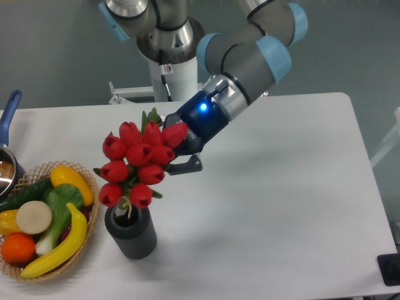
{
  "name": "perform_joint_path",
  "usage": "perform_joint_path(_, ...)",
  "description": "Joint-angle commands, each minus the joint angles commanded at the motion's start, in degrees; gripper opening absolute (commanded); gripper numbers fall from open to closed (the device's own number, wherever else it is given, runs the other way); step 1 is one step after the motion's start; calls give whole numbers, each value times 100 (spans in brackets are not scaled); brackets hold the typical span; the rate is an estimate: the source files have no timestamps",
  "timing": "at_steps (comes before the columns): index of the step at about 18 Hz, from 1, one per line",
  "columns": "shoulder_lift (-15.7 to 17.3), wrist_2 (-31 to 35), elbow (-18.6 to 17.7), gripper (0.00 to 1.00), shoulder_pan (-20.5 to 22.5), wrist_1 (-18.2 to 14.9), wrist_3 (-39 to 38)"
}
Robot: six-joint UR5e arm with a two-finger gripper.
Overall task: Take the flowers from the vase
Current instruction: 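Lift the gripped tulips up and out of the black vase, then carry the tulip bunch away from the vase over the empty table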
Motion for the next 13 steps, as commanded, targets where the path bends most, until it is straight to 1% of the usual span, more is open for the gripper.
perform_joint_path(3, 52, 26, 149, 0, 263, -17, -114)
perform_joint_path(9, 176, 149, 510, 0, 1098, -35, -176)
perform_joint_path(11, 220, 411, 510, 0, 1370, -35, -141)
perform_joint_path(13, 211, 815, 510, 0, 1520, -26, -71)
